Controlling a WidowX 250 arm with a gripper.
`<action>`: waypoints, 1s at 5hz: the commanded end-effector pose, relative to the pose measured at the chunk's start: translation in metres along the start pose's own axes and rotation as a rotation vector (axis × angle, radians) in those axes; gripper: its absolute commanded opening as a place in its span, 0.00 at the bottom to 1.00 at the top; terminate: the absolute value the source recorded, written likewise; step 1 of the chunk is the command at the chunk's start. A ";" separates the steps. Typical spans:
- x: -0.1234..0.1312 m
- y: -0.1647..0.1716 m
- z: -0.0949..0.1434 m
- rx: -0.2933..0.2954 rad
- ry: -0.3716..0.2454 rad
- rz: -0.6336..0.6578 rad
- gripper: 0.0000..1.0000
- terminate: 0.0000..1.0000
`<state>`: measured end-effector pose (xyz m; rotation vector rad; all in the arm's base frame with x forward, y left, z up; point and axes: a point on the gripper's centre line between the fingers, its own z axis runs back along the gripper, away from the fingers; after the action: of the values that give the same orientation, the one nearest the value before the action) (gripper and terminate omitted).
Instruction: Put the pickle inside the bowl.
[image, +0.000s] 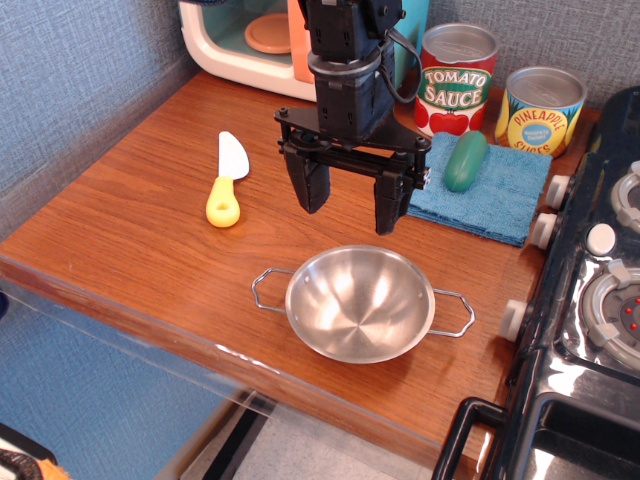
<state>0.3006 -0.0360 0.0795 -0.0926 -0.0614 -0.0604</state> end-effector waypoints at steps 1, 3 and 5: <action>0.000 0.000 0.000 0.000 0.000 0.000 1.00 0.00; 0.059 -0.024 -0.016 0.009 -0.016 0.045 1.00 0.00; 0.121 -0.055 -0.037 -0.002 -0.052 0.050 1.00 0.00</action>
<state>0.4139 -0.0999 0.0319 -0.0828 -0.0448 -0.0040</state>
